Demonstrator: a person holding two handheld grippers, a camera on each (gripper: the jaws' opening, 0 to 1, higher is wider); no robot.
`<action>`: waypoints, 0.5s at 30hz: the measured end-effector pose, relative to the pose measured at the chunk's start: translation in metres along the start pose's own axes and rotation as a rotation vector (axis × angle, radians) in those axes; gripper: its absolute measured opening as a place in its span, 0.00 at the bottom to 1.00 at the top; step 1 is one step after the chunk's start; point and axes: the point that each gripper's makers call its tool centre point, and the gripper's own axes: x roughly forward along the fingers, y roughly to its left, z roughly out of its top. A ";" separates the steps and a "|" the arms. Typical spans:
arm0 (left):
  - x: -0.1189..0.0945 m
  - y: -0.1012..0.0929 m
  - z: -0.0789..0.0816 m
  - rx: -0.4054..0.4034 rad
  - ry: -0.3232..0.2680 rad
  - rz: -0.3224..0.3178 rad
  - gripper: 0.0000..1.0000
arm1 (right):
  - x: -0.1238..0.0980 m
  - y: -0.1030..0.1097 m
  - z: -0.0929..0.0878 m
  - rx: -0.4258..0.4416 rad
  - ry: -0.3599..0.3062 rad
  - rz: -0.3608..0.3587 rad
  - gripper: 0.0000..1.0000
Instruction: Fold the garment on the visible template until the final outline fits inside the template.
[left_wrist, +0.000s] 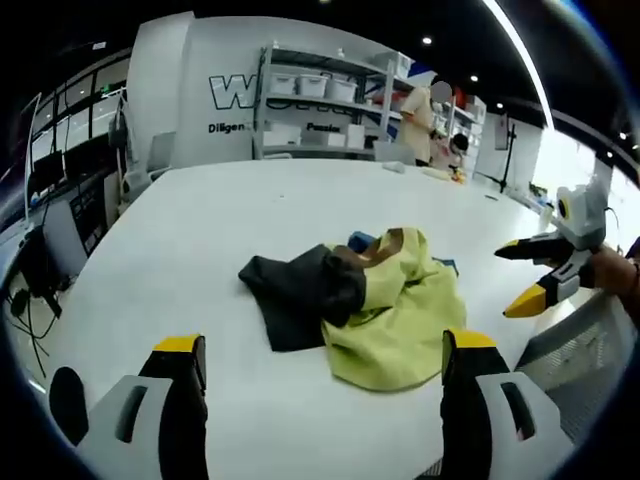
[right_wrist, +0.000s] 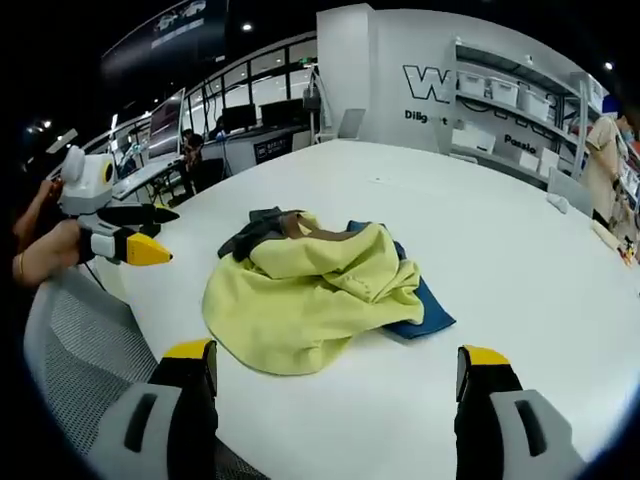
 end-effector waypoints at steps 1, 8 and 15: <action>0.000 0.000 0.000 0.000 0.000 0.000 0.94 | 0.000 0.000 0.000 0.000 0.001 0.000 0.99; 0.000 0.001 -0.001 0.037 0.009 0.016 0.93 | 0.001 0.000 -0.002 -0.017 0.012 0.000 0.99; 0.000 0.001 0.001 0.031 0.003 0.015 0.93 | 0.001 0.000 -0.004 -0.014 0.022 0.002 0.99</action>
